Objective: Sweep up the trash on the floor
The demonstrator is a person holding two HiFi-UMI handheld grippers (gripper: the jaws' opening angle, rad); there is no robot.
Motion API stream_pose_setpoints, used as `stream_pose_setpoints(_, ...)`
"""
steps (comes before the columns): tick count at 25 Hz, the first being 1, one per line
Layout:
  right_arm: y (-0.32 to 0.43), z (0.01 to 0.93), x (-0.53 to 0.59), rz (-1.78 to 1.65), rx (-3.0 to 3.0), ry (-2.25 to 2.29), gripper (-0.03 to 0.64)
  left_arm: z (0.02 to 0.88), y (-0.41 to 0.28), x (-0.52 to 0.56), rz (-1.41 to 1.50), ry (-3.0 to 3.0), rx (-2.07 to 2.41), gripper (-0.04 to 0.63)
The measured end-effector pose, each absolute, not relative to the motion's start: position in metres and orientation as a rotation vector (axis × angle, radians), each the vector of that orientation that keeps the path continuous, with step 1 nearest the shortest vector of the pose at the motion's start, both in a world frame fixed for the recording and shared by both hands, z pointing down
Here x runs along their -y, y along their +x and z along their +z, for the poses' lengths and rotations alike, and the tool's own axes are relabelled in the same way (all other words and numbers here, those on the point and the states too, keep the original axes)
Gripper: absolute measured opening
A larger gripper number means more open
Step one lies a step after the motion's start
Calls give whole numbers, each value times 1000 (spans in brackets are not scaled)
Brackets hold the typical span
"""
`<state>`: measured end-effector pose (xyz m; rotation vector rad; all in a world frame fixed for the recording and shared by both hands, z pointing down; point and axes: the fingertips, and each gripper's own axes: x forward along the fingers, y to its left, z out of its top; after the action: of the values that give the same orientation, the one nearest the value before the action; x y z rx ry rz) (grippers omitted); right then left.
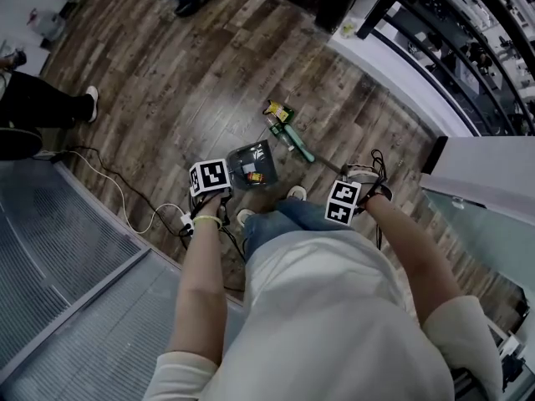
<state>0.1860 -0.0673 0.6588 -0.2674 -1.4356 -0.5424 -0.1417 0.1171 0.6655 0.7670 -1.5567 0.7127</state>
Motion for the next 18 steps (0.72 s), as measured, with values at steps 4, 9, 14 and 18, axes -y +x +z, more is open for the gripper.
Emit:
stream_pose_setpoints(4, 190, 657, 52, -523, 1447, -285, 101, 665, -142, -119, 713, 769, 1556, 95)
stream_pose_setpoints(9, 194, 652, 38, -496, 1465, -297, 101, 664, -142, -119, 713, 769, 1556, 95)
stream_pose_setpoints(14, 201, 648, 30, -466, 1477, -299, 101, 664, -142, -118, 718, 769, 1557, 95)
stream_pose_setpoints(18, 209, 646, 25, -437, 1486, -279, 101, 666, -140, -120, 715, 772, 1556, 95)
